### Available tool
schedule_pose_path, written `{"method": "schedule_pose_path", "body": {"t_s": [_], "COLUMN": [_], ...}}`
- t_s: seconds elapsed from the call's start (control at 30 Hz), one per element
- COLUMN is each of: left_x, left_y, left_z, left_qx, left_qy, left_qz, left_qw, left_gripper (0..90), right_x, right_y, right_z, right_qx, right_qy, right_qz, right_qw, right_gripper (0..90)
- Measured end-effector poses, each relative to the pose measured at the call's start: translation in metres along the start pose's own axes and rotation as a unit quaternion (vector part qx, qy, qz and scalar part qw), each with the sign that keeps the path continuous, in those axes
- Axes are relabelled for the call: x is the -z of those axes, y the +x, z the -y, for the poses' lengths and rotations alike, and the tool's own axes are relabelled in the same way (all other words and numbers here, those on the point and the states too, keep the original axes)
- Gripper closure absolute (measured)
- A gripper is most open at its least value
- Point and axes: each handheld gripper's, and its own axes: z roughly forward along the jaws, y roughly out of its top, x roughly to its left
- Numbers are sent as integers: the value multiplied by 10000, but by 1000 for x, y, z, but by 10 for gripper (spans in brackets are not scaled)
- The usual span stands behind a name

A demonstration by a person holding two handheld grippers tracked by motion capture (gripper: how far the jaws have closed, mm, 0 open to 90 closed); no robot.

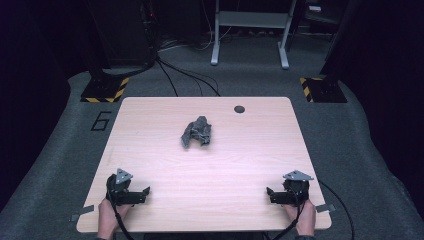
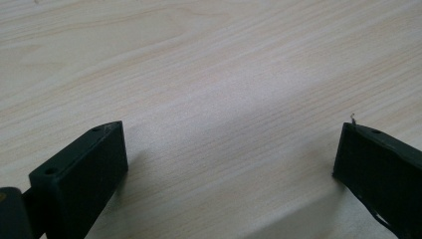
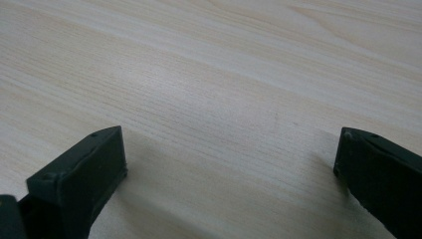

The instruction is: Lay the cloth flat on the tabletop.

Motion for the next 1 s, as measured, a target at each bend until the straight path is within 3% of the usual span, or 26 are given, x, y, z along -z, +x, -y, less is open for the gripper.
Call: {"method": "schedule_pose_path", "body": {"t_s": [0.1, 0.23, 0.37, 0.6, 1.0], "left_x": [0, -1, 1, 1, -2], "left_y": [0, -2, -1, -2, -3], "left_z": [-1, -1, -1, 0, -34], "left_qx": [-32, 88, 27, 101, 22], "left_qy": [47, -13, 52, -113, -129], "left_qz": [41, -89, -22, -155, 227], "left_qw": [10000, 9999, 10000, 9998, 9997], "left_gripper": [2, 2, 2, 17, 13], "right_x": [-1, -2, -2, -2, -2], "right_y": [-1, -2, -2, -2, -2], "right_z": [-1, -2, -3, -2, -2], "right_qx": [-17, 13, 5, 5, -10], "right_qy": [4, 6, 9, -6, -13], "right_qz": [-1, -33, -16, 12, -2], "right_qw": [10000, 10000, 10000, 10000, 10000], "right_gripper": [0, 0, 0, 0, 0]}}
